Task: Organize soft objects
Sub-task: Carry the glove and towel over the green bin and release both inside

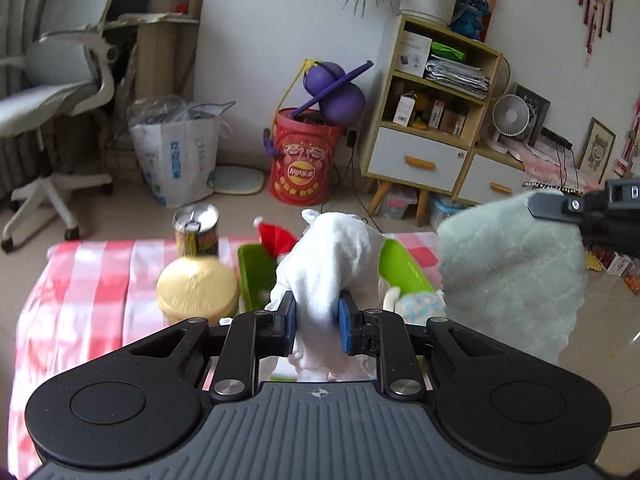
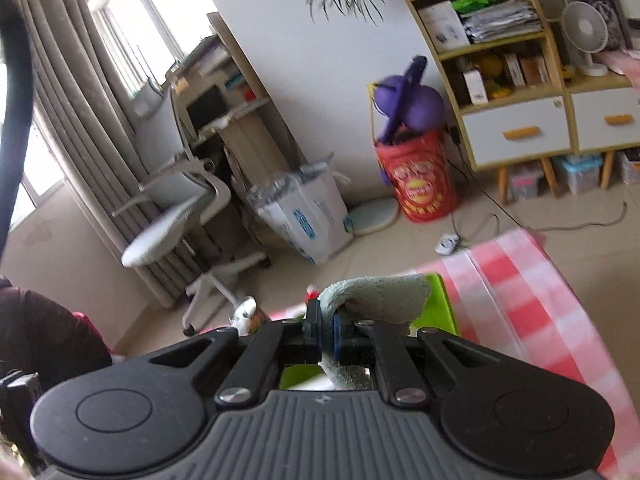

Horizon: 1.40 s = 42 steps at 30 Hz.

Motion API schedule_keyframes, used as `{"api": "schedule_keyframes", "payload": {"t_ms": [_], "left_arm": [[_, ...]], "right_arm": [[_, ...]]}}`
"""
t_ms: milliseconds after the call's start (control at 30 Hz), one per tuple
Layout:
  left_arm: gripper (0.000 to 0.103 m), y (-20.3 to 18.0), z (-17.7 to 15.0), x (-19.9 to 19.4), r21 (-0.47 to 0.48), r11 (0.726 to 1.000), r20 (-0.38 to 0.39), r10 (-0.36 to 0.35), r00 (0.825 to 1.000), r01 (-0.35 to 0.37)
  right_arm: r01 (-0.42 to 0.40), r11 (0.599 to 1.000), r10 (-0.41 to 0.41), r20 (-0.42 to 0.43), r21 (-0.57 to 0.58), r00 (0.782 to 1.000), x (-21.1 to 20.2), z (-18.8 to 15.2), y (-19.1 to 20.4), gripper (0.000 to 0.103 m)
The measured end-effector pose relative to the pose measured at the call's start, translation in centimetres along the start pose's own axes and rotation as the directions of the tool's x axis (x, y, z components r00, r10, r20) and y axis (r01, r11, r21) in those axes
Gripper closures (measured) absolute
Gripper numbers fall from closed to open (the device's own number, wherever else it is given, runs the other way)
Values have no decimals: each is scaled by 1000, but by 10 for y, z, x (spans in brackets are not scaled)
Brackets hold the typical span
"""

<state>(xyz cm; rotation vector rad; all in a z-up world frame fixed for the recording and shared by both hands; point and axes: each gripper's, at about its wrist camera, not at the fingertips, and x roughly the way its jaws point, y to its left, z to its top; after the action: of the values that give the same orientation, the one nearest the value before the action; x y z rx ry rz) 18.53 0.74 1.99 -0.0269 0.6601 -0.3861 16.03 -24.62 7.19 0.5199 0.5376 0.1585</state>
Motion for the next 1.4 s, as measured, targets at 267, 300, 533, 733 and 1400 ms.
{"api": "schedule_keyframes", "payload": {"t_ms": [267, 300, 533, 733, 1400], "left_arm": [[83, 3, 13, 53, 47, 999, -25, 27, 999, -26], [83, 4, 13, 62, 51, 998, -38, 32, 999, -30], [83, 6, 5, 104, 91, 995, -117, 61, 991, -51], [83, 3, -4, 126, 123, 991, -181, 72, 981, -50], [63, -11, -9, 132, 171, 982, -216, 115, 970, -78]], "right_arm": [[-63, 997, 62, 14, 38, 998, 58, 2, -15, 103], [-65, 997, 65, 3, 41, 998, 68, 0, -18, 103], [-48, 998, 51, -80, 38, 996, 117, -25, -34, 103], [-22, 999, 25, -124, 24, 992, 139, -42, -45, 103], [136, 988, -151, -242, -80, 958, 157, -62, -57, 103]]}}
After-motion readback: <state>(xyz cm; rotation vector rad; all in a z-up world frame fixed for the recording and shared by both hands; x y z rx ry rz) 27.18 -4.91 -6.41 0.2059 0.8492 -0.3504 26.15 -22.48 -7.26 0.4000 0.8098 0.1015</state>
